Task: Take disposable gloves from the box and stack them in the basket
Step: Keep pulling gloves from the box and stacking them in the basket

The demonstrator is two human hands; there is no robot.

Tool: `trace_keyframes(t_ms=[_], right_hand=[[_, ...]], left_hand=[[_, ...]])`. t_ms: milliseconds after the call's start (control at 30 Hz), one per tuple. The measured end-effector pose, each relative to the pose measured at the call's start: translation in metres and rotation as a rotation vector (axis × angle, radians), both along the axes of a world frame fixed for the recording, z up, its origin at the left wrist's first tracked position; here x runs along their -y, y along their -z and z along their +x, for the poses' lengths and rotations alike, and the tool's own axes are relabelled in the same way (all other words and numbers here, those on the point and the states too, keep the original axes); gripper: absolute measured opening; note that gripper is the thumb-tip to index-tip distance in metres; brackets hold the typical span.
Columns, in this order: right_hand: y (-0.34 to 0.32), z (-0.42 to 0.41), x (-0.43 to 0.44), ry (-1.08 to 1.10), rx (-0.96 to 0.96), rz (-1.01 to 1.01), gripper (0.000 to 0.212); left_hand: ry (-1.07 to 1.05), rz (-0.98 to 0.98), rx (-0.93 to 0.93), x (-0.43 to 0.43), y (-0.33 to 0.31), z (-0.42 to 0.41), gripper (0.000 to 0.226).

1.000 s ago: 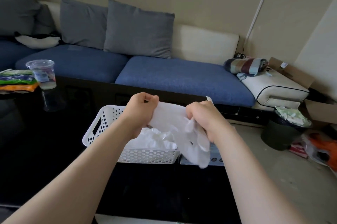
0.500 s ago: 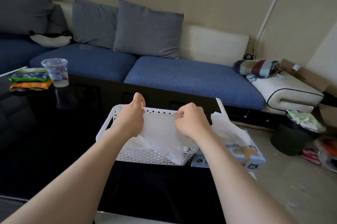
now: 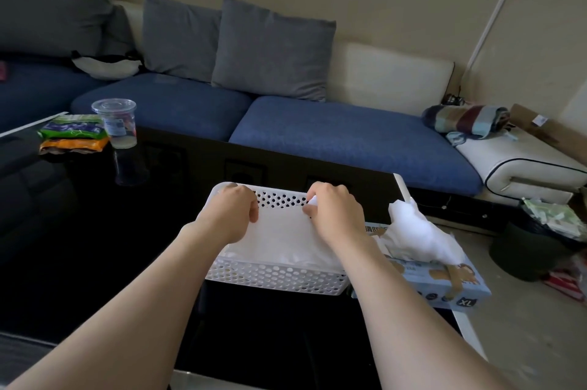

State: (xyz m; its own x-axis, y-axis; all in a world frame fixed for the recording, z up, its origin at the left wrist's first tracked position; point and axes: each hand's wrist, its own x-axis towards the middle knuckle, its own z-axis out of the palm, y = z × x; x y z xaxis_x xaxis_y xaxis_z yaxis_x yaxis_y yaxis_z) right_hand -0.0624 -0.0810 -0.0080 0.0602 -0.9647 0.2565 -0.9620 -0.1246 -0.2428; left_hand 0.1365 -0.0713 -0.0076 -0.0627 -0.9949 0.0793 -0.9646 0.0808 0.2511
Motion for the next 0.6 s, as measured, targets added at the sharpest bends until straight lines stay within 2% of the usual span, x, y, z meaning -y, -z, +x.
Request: trace_keyframes(t_ms=[200, 300, 367, 433, 533, 600], right_hand=[[-0.001, 0.001, 0.004, -0.038, -0.107, -0.102, 0.024], [-0.008, 0.006, 0.003, -0.121, -0.125, -0.141, 0.02], [-0.015, 0.011, -0.001, -0.194, -0.07, -0.04, 0.028], [-0.021, 0.013, -0.008, -0.238, -0.078, 0.16, 0.043], [-0.022, 0.01, -0.018, -0.232, -0.188, 0.434, 0.053], [-0.021, 0.005, -0.022, -0.209, -0.199, 0.481, 0.056]], left_hand=[[-0.042, 0.008, 0.041, 0.003, 0.009, 0.001, 0.031], [-0.039, 0.041, 0.175, 0.002, 0.008, -0.007, 0.031], [-0.009, -0.025, 0.277, 0.002, 0.004, -0.013, 0.033], [0.044, -0.027, 0.268, 0.004, 0.003, -0.018, 0.035], [0.099, 0.201, 0.13, 0.004, 0.009, -0.018, 0.041], [0.102, 0.326, 0.122, 0.005, 0.013, -0.017, 0.038]])
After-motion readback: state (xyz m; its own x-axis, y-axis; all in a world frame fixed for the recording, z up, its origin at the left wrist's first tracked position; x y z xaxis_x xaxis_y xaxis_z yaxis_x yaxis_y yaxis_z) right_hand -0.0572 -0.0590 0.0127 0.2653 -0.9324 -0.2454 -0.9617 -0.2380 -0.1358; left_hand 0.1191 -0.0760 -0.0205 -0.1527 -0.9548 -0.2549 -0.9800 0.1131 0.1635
